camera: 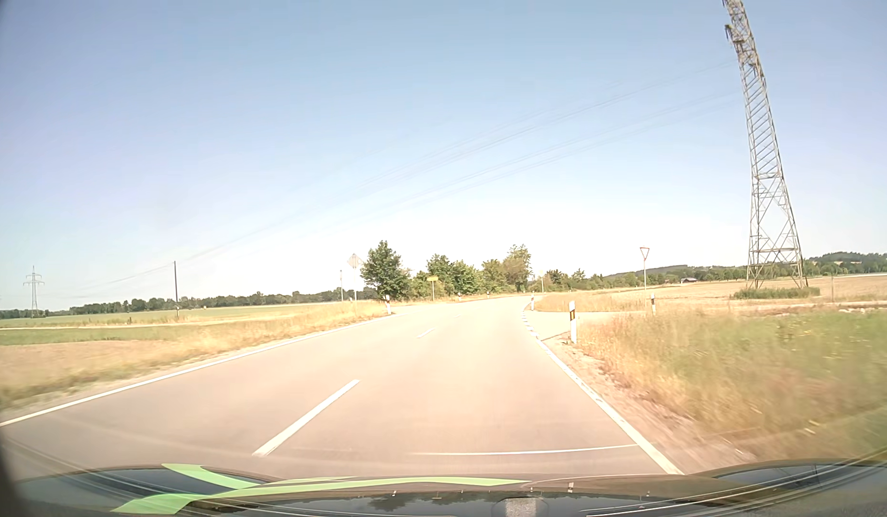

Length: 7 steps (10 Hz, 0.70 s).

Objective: Follow the waypoints while adhering to traffic rules and regulations

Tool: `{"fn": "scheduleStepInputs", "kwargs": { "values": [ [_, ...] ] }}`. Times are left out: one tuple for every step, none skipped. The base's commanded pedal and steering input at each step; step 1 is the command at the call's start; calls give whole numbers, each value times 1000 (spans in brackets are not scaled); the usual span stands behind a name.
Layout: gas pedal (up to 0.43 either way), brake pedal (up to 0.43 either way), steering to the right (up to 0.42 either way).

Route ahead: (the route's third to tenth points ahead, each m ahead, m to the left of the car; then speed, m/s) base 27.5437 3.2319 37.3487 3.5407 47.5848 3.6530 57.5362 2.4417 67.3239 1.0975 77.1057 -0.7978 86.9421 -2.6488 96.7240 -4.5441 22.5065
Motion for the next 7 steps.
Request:
{"fn": "scheduleStepInputs", "kwargs": {
  "values": [
    [280, 0, 8],
    [280, 0, 8],
    [280, 0, 8],
    [268, 0, 8],
    [260, 0, 8],
    [260, 0, 8],
    [260, 0, 8]
  ]
}}
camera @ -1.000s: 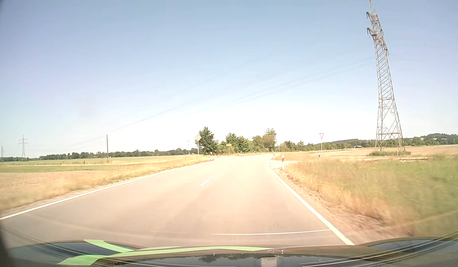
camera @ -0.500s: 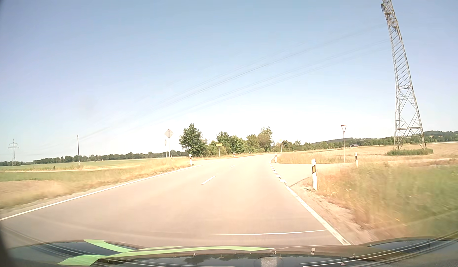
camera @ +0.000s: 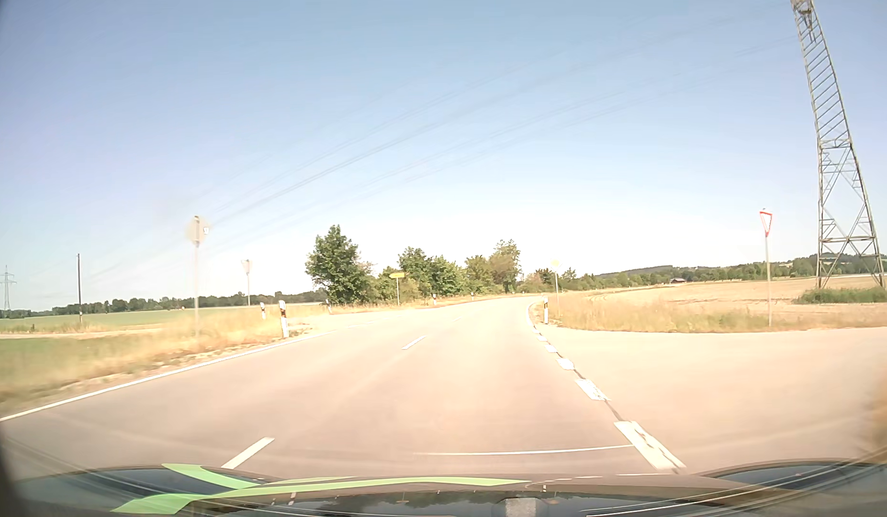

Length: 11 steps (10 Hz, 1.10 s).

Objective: Follow the waypoints while adhering to traffic rules and regulations

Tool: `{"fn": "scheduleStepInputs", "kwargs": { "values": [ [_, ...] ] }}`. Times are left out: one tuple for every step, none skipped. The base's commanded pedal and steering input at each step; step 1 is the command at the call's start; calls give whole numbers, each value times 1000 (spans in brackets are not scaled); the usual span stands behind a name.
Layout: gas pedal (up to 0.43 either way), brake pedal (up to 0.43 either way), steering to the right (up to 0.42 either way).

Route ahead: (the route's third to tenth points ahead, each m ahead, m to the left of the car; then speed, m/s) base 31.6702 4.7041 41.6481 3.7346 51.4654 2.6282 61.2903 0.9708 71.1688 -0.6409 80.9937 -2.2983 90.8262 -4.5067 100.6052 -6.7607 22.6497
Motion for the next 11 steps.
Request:
{"fn": "scheduleStepInputs", "kwargs": {
  "values": [
    [260, 0, 8],
    [268, 0, 8],
    [268, 0, 8],
    [280, 0, 8],
    [280, 0, 8],
    [280, 0, 8],
    [280, 0, 8],
    [280, 0, 8],
    [280, 0, 8],
    [280, 0, 8],
    [280, 0, 8]
  ]
}}
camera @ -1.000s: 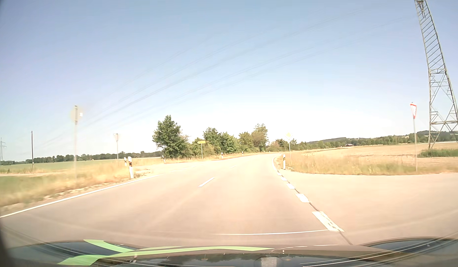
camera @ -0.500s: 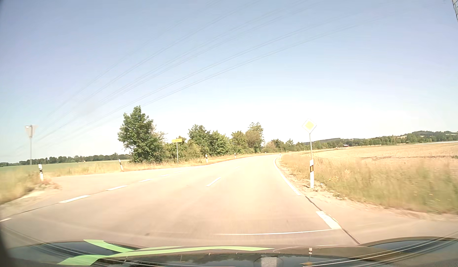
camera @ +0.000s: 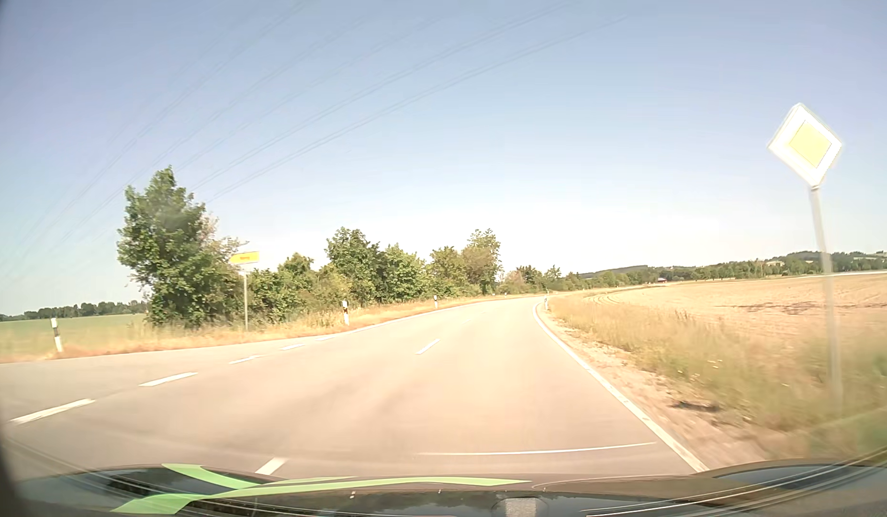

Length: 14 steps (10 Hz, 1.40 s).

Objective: Follow the waypoints while adhering to traffic rules and regulations

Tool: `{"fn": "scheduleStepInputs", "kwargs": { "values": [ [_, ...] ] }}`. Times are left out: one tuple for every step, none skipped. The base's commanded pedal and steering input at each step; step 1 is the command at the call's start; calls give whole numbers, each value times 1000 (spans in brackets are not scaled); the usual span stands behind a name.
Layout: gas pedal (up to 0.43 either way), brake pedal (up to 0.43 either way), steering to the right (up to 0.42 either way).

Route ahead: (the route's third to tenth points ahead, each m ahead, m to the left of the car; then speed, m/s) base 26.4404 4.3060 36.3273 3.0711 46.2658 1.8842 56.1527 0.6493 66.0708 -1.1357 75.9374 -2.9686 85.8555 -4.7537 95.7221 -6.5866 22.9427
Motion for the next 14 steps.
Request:
{"fn": "scheduleStepInputs", "kwargs": {
  "values": [
    [280, 0, 8],
    [287, 0, 9],
    [299, 0, 9],
    [311, 0, 13],
    [311, 0, 15],
    [311, 0, 15],
    [299, 0, 15],
    [299, 0, 15],
    [280, 0, 15],
    [268, 0, 15],
    [268, 0, 15],
    [268, 0, 14],
    [280, 0, 14],
    [280, 0, 14]
  ]
}}
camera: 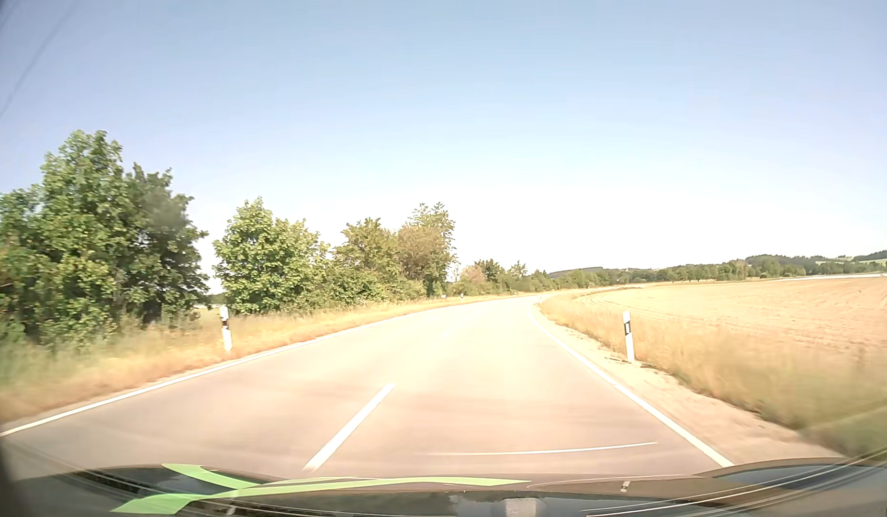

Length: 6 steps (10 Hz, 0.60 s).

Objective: Follow the waypoints while adhering to traffic rules and regulations

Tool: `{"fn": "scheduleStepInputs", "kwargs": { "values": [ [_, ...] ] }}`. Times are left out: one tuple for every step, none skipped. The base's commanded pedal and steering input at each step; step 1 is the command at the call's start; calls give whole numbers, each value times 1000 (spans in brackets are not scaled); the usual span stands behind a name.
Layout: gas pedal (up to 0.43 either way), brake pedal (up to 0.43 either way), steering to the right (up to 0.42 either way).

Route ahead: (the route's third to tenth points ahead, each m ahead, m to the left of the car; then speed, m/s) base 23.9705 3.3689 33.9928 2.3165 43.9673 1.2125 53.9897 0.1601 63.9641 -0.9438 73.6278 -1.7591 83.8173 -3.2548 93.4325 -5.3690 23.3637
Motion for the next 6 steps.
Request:
{"fn": "scheduleStepInputs", "kwargs": {
  "values": [
    [280, 0, 13],
    [287, 0, 12],
    [287, 0, 11],
    [280, 0, 10],
    [260, 0, 10],
    [248, 0, 10]
  ]
}}
